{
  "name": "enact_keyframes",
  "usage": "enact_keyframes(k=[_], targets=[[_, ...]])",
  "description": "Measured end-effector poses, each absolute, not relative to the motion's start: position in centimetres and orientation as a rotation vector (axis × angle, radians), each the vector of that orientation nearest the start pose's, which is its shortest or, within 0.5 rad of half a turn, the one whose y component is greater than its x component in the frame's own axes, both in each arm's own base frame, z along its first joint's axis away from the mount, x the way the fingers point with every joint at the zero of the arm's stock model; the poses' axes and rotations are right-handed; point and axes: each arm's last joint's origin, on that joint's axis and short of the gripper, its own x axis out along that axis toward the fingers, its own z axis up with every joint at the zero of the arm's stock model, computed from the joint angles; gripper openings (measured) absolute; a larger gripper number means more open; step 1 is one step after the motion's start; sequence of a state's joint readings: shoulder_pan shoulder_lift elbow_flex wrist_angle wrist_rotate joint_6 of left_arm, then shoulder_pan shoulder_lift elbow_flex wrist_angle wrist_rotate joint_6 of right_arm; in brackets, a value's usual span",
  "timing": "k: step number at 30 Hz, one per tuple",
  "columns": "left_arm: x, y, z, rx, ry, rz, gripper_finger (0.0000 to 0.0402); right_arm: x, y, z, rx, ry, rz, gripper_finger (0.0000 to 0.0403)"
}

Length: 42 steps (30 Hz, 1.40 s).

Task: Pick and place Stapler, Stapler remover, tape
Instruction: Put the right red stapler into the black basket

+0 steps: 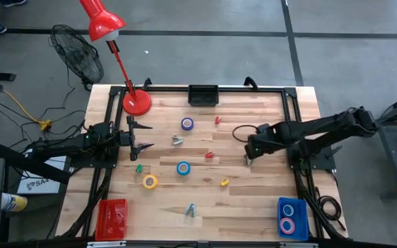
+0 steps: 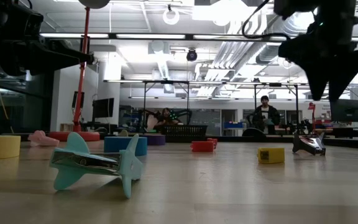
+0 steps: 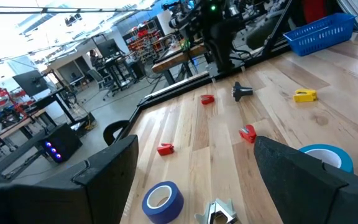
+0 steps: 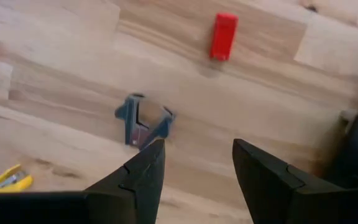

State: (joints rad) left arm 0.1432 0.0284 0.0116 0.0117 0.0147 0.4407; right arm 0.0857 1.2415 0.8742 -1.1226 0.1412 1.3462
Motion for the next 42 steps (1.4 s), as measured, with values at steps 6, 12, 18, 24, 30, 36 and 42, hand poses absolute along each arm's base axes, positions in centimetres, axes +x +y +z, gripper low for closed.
enact_keyframes(k=[6, 12, 18, 24, 30, 36, 42], targets=[[9.8, 1.4, 16.6, 0.440, 0.033, 0.125, 0.0316, 19.2, -1.0, 21.2, 0.883, 1.166, -1.007, 0.0181], [9.8, 1.4, 16.6, 0.439, 0.033, 0.126, 0.0316, 19.0, -2.3, 19.3, 0.851, 1.140, -1.002, 0.0181], [9.8, 1.4, 16.6, 0.439, 0.033, 0.126, 0.0316, 18.7, -2.6, 17.5, 0.879, 1.135, -0.950, 0.0181], [9.8, 1.4, 16.6, 0.439, 0.033, 0.125, 0.0316, 18.6, -3.2, 17.3, 0.868, 1.098, -0.994, 0.0181], [9.8, 1.4, 16.6, 0.439, 0.033, 0.126, 0.0316, 18.7, -3.4, 16.9, 0.861, 1.111, -1.028, 0.0181], [9.8, 1.4, 16.6, 0.440, 0.033, 0.126, 0.0316, 19.5, -3.7, 15.5, 0.864, 1.157, -1.049, 0.0181], [9.8, 1.4, 16.6, 0.439, 0.033, 0.125, 0.0316, 19.8, -4.3, 14.3, 0.869, 1.197, -1.089, 0.0181]])
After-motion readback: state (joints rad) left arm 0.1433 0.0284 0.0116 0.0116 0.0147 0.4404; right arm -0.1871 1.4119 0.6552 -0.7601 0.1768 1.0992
